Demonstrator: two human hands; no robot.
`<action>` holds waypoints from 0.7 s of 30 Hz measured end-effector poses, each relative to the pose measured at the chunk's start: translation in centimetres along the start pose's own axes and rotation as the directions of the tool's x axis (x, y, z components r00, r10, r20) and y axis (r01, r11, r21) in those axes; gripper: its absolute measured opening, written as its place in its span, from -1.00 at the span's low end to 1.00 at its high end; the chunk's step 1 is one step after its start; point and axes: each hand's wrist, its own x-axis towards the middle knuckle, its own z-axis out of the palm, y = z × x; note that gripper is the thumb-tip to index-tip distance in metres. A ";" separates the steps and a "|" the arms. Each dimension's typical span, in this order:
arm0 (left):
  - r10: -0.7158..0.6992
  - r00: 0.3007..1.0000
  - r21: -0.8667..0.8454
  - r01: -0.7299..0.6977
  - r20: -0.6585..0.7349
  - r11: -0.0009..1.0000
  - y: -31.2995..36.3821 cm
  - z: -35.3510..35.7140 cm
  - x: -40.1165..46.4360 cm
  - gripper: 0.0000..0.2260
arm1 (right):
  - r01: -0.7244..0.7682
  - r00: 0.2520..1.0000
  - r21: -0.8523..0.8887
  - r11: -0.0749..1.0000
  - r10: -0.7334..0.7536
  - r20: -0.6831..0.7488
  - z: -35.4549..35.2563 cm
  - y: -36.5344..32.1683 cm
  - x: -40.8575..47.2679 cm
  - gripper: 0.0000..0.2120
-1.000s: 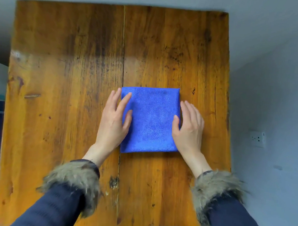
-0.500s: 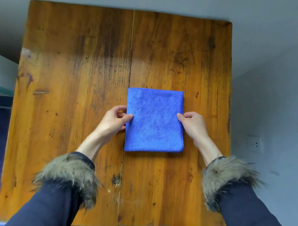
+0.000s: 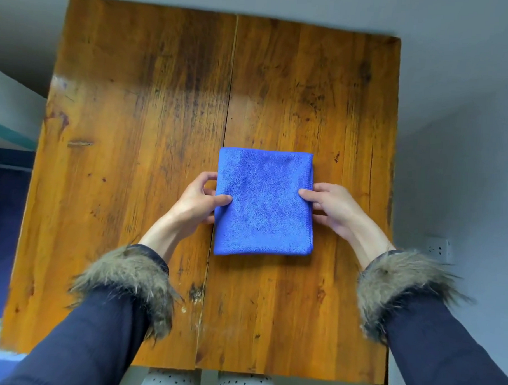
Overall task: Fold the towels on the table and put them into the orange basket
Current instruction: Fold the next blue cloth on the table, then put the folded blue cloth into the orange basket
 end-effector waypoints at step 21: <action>0.054 0.924 -0.355 -0.198 -0.378 0.914 -9.7 -18.4 -23.8 -0.65 | 0.325 0.898 -0.337 0.884 -0.177 0.402 22.5 -3.7 -17.3 -0.85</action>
